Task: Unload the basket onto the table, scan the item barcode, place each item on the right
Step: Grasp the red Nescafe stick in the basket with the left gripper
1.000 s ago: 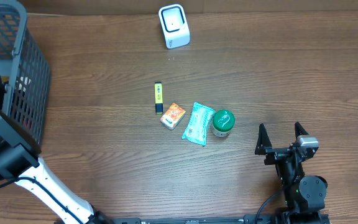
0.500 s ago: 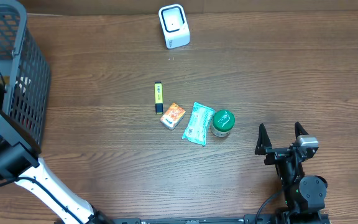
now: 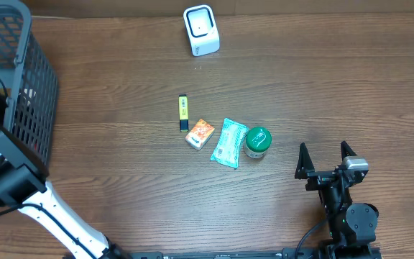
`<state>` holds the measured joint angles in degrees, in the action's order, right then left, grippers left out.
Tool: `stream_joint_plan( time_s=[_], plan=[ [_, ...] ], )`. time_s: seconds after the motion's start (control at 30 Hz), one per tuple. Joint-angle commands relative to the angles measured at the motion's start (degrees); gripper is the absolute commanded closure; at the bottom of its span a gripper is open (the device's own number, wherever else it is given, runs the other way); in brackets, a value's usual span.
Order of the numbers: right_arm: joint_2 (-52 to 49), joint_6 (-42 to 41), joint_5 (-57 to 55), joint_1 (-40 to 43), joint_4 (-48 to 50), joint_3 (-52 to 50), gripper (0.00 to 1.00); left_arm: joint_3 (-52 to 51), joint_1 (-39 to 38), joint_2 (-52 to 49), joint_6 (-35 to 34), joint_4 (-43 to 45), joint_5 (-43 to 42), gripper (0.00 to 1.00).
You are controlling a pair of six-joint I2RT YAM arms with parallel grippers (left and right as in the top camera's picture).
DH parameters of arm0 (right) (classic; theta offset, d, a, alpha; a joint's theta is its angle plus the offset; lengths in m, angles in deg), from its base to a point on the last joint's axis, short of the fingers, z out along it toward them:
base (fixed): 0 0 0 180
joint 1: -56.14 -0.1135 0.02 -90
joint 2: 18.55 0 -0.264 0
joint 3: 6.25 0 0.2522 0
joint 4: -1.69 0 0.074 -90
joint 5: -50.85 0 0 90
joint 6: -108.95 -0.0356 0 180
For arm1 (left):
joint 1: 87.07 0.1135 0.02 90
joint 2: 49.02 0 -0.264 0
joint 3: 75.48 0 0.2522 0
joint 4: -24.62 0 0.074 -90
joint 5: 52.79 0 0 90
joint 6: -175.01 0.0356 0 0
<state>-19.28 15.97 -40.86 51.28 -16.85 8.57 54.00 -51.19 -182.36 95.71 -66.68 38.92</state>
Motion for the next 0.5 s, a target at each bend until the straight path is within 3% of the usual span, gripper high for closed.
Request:
stream_joint_plan(
  time_s=[0.0, 0.2, 0.33, 0.47],
  plan=[
    [0.5, 0.3, -0.1, 0.1, 0.1, -0.6, 0.00, 10.6, -1.8, 0.0, -0.2, -1.8, -1.1, 0.96],
    [0.5, 0.2, -0.1, 0.1, 0.1, -0.6, 0.00, 22.1, -1.9, 0.0, -0.1, -1.9, 4.4, 0.96],
    [0.5, 0.3, -0.1, 0.1, 0.1, -0.6, 0.00, 23.1, -1.5, 0.0, 1.7, -0.1, 9.8, 0.96],
    [0.5, 0.3, -0.1, 0.1, 0.1, -0.6, 0.00, 23.1, -0.8, -0.1, 1.8, 0.7, 7.1, 0.96]
  ],
)
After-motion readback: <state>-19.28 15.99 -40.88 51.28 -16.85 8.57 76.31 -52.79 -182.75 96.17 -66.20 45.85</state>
